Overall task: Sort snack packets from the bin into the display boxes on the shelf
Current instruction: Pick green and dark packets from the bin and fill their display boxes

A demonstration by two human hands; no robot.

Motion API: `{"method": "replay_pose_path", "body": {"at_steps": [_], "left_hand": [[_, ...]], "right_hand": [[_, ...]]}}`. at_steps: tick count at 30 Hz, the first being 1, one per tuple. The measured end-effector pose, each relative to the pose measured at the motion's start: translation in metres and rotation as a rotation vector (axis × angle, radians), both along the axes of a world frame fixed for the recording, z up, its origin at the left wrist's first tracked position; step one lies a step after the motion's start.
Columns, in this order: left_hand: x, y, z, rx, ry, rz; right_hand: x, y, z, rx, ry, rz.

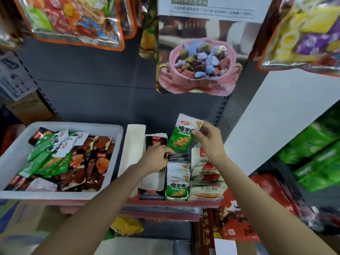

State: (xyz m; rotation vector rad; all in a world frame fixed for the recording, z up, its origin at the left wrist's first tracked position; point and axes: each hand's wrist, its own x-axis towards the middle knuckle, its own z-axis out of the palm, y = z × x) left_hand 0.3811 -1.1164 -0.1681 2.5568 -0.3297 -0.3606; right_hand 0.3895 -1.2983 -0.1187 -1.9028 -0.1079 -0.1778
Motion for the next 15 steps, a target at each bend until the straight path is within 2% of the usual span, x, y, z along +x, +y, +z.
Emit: {"method": "replay_pose_path", "body": {"at_steps": [5,8,13,15], "left_hand": [[-0.001,0.002,0.001,-0.088,0.01,0.063],[-0.001,0.003,0.003,-0.11,-0.036,0.066],[-0.002,0.006,0.007,-0.187,-0.116,0.093],[-0.004,0.008,0.008,-0.195,-0.136,0.105]], "right_hand": [[0.015,-0.001,-0.014,-0.525,0.101,0.11],[0.018,0.005,-0.012,-0.596,0.104,0.182],[0.021,0.017,-0.011,-0.91,0.088,0.17],[0.023,0.021,-0.01,-0.925,0.068,0.15]]}}
